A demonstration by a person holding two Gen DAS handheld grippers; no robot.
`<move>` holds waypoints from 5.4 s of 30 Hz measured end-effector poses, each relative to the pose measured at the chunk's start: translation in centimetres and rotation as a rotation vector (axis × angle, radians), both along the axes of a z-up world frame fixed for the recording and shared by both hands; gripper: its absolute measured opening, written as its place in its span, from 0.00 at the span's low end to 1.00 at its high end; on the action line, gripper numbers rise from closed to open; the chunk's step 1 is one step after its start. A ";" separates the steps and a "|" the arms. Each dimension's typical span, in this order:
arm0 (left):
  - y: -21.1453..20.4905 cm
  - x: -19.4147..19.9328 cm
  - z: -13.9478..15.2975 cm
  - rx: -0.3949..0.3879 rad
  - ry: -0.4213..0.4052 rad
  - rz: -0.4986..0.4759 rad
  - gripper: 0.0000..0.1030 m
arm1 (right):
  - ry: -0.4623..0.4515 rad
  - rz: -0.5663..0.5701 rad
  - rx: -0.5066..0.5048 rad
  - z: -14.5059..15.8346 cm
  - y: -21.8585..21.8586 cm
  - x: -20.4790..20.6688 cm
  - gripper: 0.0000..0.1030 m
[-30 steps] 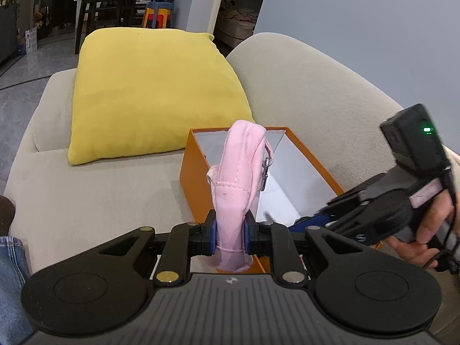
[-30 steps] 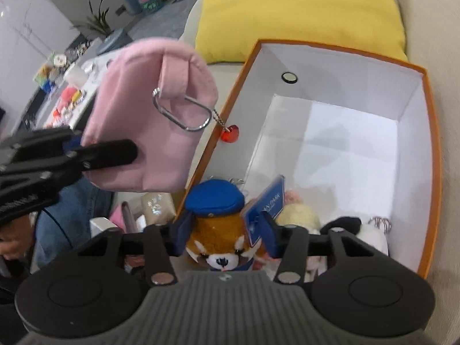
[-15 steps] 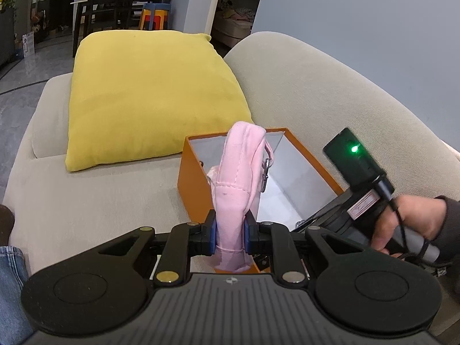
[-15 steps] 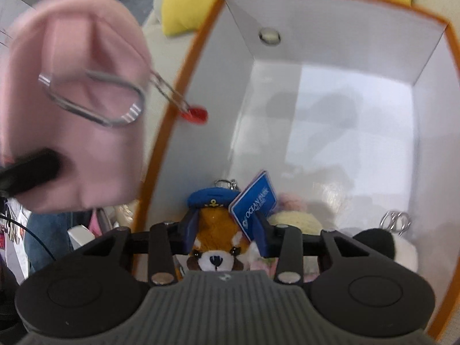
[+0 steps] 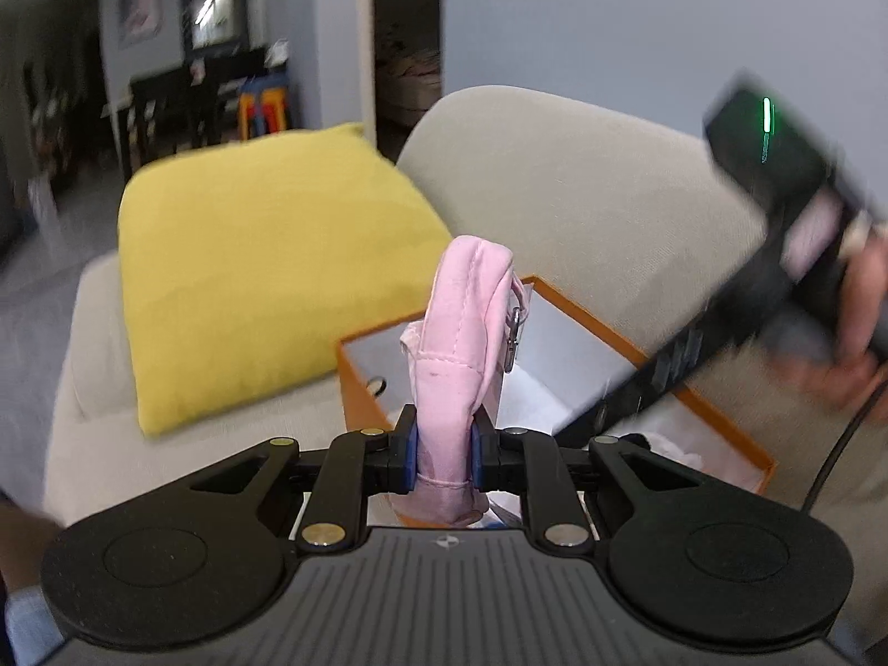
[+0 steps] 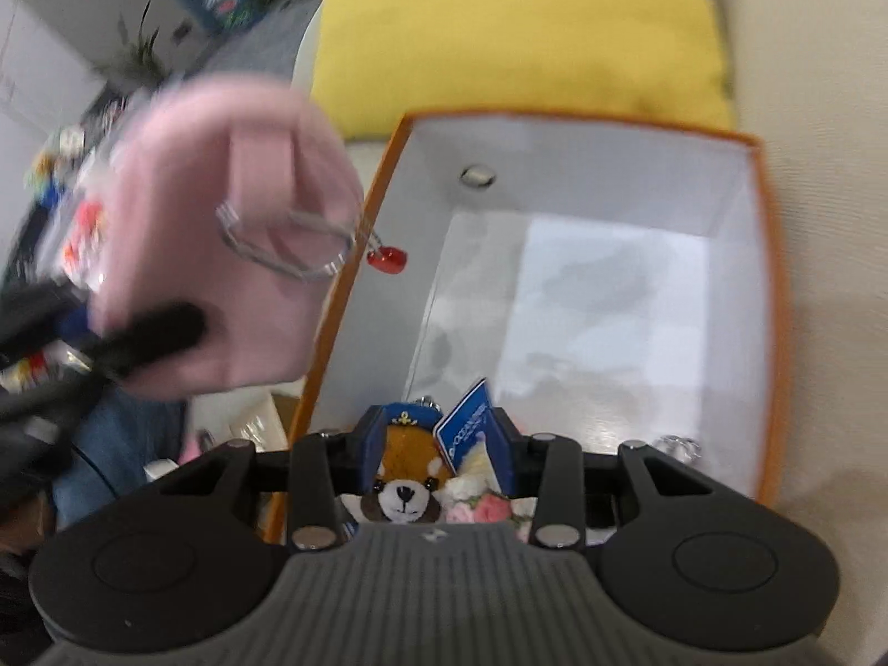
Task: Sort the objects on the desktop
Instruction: 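Lower the pink pouch into the shoebox and open the left tool, then move both tools away from the shoebox back toward the pile, then grasp the dark photo card box with left tool while right tool grasps the dark grey box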
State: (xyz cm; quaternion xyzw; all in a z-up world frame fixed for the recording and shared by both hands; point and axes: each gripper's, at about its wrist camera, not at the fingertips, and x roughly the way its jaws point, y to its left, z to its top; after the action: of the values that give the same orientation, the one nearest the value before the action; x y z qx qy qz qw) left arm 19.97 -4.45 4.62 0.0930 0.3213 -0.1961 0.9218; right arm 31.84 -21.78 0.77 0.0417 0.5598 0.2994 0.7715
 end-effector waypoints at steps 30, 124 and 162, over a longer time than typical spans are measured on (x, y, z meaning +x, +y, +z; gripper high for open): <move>-8.5 -0.1 -7.1 0.325 -0.121 -0.303 0.38 | 0.040 -0.306 0.215 3.6 -4.8 -0.6 0.34; 5.4 -21.2 -14.5 0.201 0.264 0.065 0.38 | -0.464 0.541 -0.321 -6.8 11.4 -28.3 0.55; 11.3 -19.9 -10.9 -0.090 0.207 0.199 0.25 | -0.355 0.276 -0.254 -5.7 11.9 -22.1 0.39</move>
State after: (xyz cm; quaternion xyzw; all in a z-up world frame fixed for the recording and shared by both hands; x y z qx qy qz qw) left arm 0.10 6.85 -6.32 -0.0013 0.4131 -0.1264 0.9018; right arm 9.74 -9.88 -4.90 -0.1857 0.4491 0.3316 0.8086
